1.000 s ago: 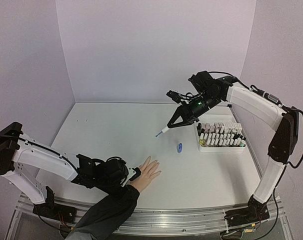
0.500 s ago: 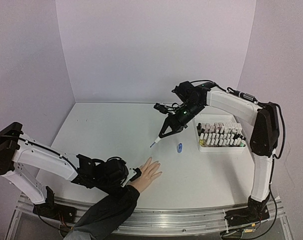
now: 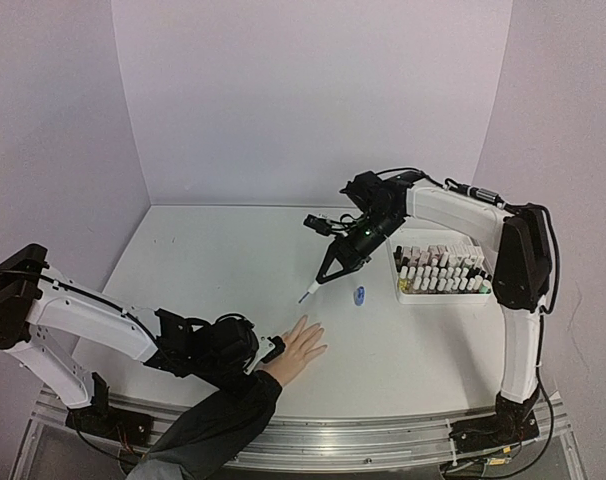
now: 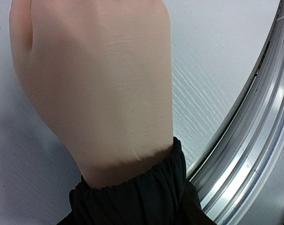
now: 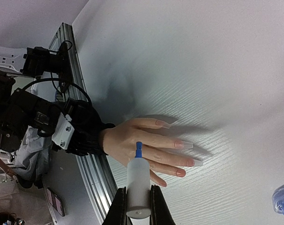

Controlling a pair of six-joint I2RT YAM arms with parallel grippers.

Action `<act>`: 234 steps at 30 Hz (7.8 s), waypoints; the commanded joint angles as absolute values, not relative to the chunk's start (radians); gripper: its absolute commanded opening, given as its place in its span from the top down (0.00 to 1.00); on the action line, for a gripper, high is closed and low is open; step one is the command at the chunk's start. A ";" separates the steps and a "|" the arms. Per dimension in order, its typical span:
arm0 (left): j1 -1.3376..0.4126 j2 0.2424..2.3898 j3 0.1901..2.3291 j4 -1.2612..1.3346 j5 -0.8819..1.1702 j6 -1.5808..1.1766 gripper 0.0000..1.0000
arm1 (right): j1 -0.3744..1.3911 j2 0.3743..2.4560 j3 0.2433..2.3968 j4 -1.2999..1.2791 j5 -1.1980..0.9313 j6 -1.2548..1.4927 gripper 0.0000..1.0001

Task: Paint the nails
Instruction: Grasp the hand at the center of the board, then paint the hand on the nail.

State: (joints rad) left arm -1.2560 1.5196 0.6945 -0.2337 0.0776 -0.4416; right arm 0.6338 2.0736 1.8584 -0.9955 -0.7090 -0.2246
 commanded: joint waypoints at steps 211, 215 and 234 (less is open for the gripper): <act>-1.350 1.551 0.728 -0.218 -0.110 -0.377 1.00 | 0.594 2.070 1.755 -1.059 -0.623 -0.314 1.00; -1.351 1.552 0.729 -0.218 -0.110 -0.377 1.00 | 0.594 2.072 1.755 -1.061 -0.623 -0.313 1.00; -1.351 1.550 0.727 -0.218 -0.110 -0.377 1.00 | 0.592 2.082 1.761 -1.062 -0.550 -0.303 1.00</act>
State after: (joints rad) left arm -1.3495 1.5646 0.7452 -0.2337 -0.0486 -0.4248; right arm 0.5964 2.0628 1.7340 -1.0446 -0.5670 -0.3092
